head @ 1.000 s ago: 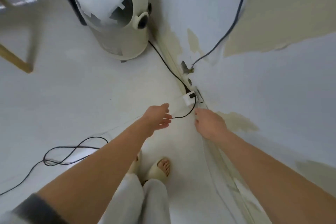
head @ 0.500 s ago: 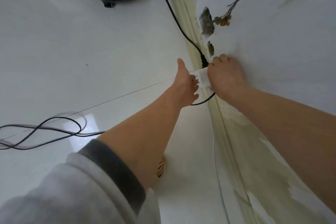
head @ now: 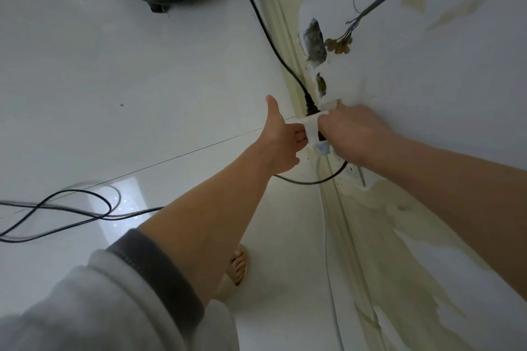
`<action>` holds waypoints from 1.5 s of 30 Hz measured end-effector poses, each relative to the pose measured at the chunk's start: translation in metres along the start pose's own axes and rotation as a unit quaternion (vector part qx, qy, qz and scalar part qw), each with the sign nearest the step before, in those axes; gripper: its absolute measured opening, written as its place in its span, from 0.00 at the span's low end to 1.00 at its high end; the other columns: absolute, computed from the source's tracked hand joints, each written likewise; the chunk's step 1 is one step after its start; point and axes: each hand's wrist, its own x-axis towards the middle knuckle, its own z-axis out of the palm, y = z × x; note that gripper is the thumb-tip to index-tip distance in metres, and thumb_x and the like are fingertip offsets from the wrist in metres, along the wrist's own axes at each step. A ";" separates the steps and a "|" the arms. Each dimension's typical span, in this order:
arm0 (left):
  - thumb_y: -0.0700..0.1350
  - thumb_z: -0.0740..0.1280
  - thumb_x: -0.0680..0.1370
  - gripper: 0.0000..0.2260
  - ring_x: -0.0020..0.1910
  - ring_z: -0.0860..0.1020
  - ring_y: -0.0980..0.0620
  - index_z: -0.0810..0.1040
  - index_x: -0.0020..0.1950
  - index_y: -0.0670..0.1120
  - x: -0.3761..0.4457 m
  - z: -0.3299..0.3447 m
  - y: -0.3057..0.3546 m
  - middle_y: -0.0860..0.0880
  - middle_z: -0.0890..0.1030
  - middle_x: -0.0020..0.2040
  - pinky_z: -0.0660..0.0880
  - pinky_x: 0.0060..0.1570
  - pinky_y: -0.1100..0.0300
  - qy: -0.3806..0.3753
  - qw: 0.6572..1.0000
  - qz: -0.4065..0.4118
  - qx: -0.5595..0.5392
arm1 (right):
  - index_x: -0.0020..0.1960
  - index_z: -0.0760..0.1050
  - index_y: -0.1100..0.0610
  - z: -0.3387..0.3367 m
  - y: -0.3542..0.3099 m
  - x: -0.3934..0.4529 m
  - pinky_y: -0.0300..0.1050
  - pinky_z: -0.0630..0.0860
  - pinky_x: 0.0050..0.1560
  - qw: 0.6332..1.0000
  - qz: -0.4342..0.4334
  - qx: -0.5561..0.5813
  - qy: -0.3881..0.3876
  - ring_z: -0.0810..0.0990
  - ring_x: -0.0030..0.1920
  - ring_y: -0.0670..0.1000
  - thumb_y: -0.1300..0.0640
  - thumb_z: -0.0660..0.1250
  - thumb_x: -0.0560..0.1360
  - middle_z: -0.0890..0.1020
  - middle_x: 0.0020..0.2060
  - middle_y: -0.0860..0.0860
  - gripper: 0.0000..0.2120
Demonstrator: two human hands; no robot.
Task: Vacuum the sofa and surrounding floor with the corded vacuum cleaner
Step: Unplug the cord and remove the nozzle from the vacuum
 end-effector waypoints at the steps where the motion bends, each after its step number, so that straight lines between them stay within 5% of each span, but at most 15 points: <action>1: 0.76 0.38 0.72 0.49 0.77 0.57 0.50 0.54 0.78 0.40 -0.001 0.002 -0.003 0.46 0.60 0.77 0.44 0.76 0.44 0.008 1.000 0.004 -0.001 | 0.41 0.67 0.58 0.000 -0.001 -0.007 0.41 0.61 0.31 1.000 0.004 0.013 0.007 0.71 0.39 0.50 0.68 0.62 0.76 0.71 0.37 0.52 0.08; 4: 0.73 0.41 0.75 0.44 0.70 0.69 0.48 0.65 0.74 0.41 -0.017 -0.003 -0.016 0.45 0.72 0.70 0.58 0.73 0.49 0.043 0.999 0.029 0.018 | 0.53 0.69 0.58 0.006 -0.010 -0.028 0.44 0.57 0.29 0.986 0.054 0.137 0.077 0.69 0.36 0.51 0.62 0.59 0.79 0.74 0.39 0.51 0.04; 6: 0.70 0.45 0.77 0.37 0.63 0.75 0.47 0.71 0.69 0.43 -0.045 -0.022 -0.024 0.45 0.78 0.63 0.67 0.68 0.52 0.070 0.993 0.038 0.083 | 0.52 0.67 0.58 -0.002 -0.023 -0.043 0.45 0.60 0.30 0.953 0.084 0.269 0.110 0.70 0.37 0.52 0.59 0.58 0.81 0.73 0.38 0.52 0.03; 12: 0.48 0.60 0.81 0.12 0.55 0.73 0.59 0.74 0.64 0.53 -0.165 -0.072 -0.054 0.53 0.77 0.64 0.66 0.60 0.64 0.046 0.939 0.051 0.337 | 0.47 0.69 0.59 -0.079 -0.076 -0.078 0.51 0.76 0.37 0.846 0.086 0.518 0.092 0.79 0.38 0.57 0.58 0.63 0.78 0.79 0.38 0.57 0.06; 15: 0.47 0.65 0.79 0.07 0.54 0.76 0.58 0.79 0.56 0.50 -0.224 -0.085 -0.066 0.54 0.80 0.56 0.69 0.53 0.68 0.049 0.888 0.126 0.439 | 0.48 0.67 0.60 -0.127 -0.102 -0.085 0.45 0.73 0.26 0.798 0.078 0.593 0.073 0.77 0.28 0.53 0.62 0.65 0.76 0.79 0.34 0.59 0.06; 19: 0.48 0.65 0.80 0.07 0.45 0.78 0.60 0.79 0.52 0.47 -0.307 -0.139 -0.069 0.53 0.82 0.50 0.68 0.43 0.75 0.153 0.854 0.202 0.455 | 0.54 0.64 0.58 -0.188 -0.160 -0.099 0.39 0.69 0.25 0.784 0.047 0.616 0.063 0.75 0.26 0.50 0.65 0.63 0.75 0.80 0.36 0.57 0.11; 23: 0.44 0.67 0.78 0.04 0.47 0.80 0.51 0.80 0.49 0.45 -0.368 -0.219 -0.070 0.51 0.82 0.44 0.73 0.48 0.62 0.268 0.856 0.248 0.367 | 0.55 0.59 0.57 -0.232 -0.238 -0.107 0.43 0.72 0.28 0.762 0.042 0.643 0.058 0.75 0.28 0.52 0.65 0.63 0.76 0.79 0.42 0.59 0.14; 26: 0.44 0.67 0.78 0.03 0.43 0.77 0.52 0.80 0.47 0.46 -0.398 -0.278 -0.083 0.51 0.81 0.44 0.72 0.42 0.66 0.327 0.840 0.257 0.347 | 0.55 0.59 0.58 -0.247 -0.306 -0.103 0.43 0.73 0.27 0.742 0.042 0.668 0.047 0.75 0.26 0.52 0.67 0.61 0.76 0.76 0.40 0.57 0.13; 33: 0.48 0.61 0.81 0.07 0.48 0.78 0.49 0.78 0.53 0.48 -0.363 -0.445 -0.157 0.50 0.81 0.51 0.76 0.50 0.53 0.411 0.816 0.172 0.367 | 0.39 0.74 0.57 -0.195 -0.497 -0.028 0.46 0.78 0.32 0.777 0.028 0.629 0.012 0.74 0.24 0.51 0.66 0.64 0.76 0.78 0.33 0.58 0.08; 36: 0.47 0.60 0.81 0.08 0.48 0.77 0.48 0.77 0.54 0.48 -0.332 -0.517 -0.178 0.49 0.80 0.51 0.75 0.48 0.54 0.451 0.810 0.163 0.338 | 0.41 0.74 0.60 -0.162 -0.571 0.018 0.40 0.75 0.26 0.795 0.021 0.605 -0.033 0.72 0.22 0.49 0.66 0.61 0.78 0.74 0.29 0.56 0.08; 40: 0.46 0.61 0.80 0.12 0.56 0.75 0.47 0.75 0.62 0.45 -0.311 -0.596 -0.208 0.46 0.78 0.59 0.72 0.54 0.57 0.408 0.861 0.170 0.251 | 0.42 0.72 0.60 -0.131 -0.644 0.058 0.43 0.78 0.31 0.839 0.016 0.534 -0.104 0.74 0.28 0.54 0.64 0.60 0.78 0.75 0.32 0.59 0.07; 45: 0.46 0.59 0.81 0.18 0.66 0.71 0.45 0.69 0.70 0.42 -0.352 -0.640 -0.241 0.44 0.72 0.68 0.67 0.61 0.57 0.387 0.882 0.144 0.227 | 0.48 0.73 0.62 -0.152 -0.684 0.034 0.46 0.78 0.40 0.911 -0.027 0.396 -0.112 0.76 0.37 0.55 0.65 0.60 0.77 0.77 0.39 0.60 0.04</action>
